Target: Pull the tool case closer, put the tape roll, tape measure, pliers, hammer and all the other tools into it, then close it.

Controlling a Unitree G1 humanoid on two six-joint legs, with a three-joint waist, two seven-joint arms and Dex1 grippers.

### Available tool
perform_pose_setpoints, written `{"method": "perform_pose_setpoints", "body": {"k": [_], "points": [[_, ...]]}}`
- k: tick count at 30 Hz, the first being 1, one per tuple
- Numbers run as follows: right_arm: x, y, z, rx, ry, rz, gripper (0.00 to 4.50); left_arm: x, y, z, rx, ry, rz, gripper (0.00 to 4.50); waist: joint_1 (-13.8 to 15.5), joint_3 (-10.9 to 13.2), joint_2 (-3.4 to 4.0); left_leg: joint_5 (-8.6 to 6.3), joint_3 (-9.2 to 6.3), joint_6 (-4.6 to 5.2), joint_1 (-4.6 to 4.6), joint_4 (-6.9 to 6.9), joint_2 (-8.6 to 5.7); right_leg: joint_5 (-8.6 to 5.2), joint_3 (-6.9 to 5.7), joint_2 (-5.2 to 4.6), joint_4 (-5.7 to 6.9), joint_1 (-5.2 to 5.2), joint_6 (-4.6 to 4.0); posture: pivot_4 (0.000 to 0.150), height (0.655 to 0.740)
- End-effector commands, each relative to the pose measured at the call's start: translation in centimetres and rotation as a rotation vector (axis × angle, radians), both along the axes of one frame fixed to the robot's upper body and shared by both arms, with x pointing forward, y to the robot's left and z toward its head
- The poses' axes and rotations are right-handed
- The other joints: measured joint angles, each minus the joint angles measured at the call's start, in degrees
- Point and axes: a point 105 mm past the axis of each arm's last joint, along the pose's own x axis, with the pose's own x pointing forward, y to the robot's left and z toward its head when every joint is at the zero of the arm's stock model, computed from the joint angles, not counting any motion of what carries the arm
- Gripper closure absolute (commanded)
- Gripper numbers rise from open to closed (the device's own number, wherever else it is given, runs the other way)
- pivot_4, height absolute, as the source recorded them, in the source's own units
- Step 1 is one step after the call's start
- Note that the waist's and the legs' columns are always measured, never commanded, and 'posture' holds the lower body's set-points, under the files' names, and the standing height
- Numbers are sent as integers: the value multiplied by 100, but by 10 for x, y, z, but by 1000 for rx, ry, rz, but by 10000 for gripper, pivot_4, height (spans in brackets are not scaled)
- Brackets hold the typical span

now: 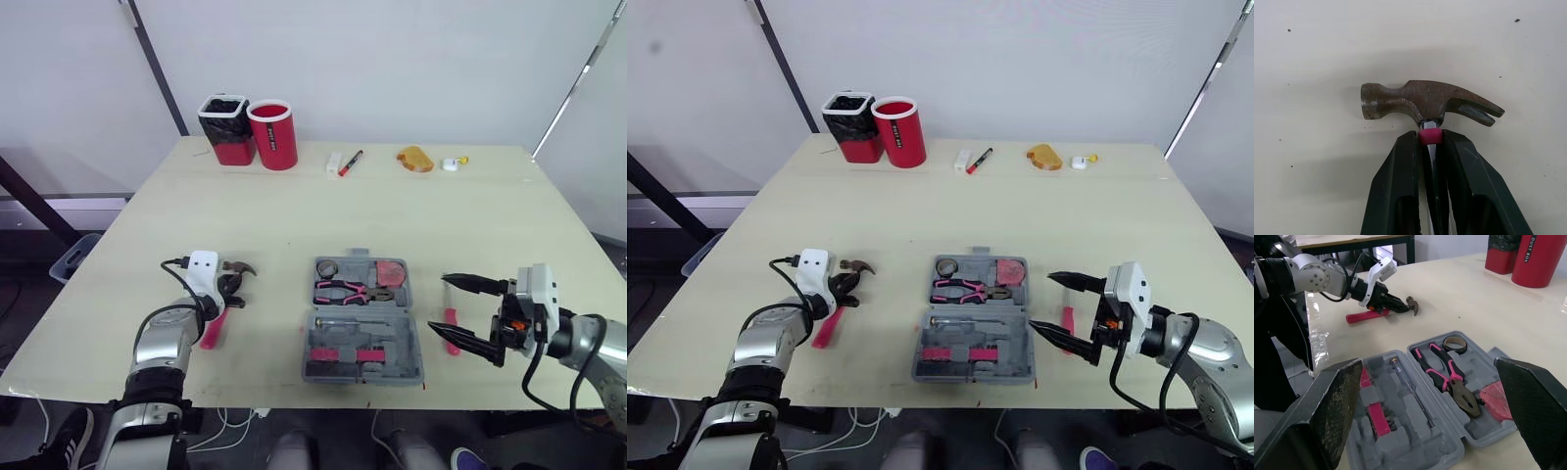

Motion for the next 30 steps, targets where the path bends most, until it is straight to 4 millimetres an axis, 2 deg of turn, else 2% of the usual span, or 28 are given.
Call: {"method": "perform_pose_setpoints", "body": {"k": [1,3,6,12,17,22,24,27,30], "points": [[-2,2,4,9,-30,15,0,3,0,2,8,-6,-6,36458,2,0,0,0,0,0,0,0,0,0,0,0,0,0,0,1500,7400],[-3,2,3,9,-30,17,0,4,0,2,3,-7,-9,36458,3,0,0,0,0,0,0,0,0,0,0,0,0,0,0,1500,7400],[-3,2,1,11,-30,16,0,6,1,4,-2,-12,-6,44445,6,0,0,0,0,0,0,0,0,0,-1,0,0,0,0,1500,7400],[-3,3,-1,16,-34,14,0,7,1,6,16,-14,-26,44792,6,0,0,0,-1,0,0,0,0,0,-3,0,0,1,0,1500,7400],[-3,2,0,30,-35,21,0,4,-2,19,39,-34,-112,44792,-7,1,-1,0,-2,0,-1,0,1,0,-3,1,-1,0,0,1500,7400],[-3,5,2,52,-41,55,0,0,-5,33,52,-30,-256,44792,-15,6,-5,0,-2,0,-4,0,2,0,-4,2,-5,0,-1,1500,7400],[-4,6,1,45,-38,78,0,-3,-10,44,67,-29,-360,44792,-17,9,-10,0,-1,0,-3,-1,2,0,-3,2,-5,-1,-1,1500,7400],[-4,4,0,34,-35,88,0,-5,-20,60,97,-29,-497,44792,-2,13,-14,0,-1,0,-4,-1,3,-1,-6,3,-5,-1,-2,1500,7400],[-4,0,-2,28,-33,88,0,-11,-41,71,135,-22,-669,44792,26,14,-13,0,-2,0,-8,1,2,-1,-8,1,-8,-1,-2,1500,7400]]}}
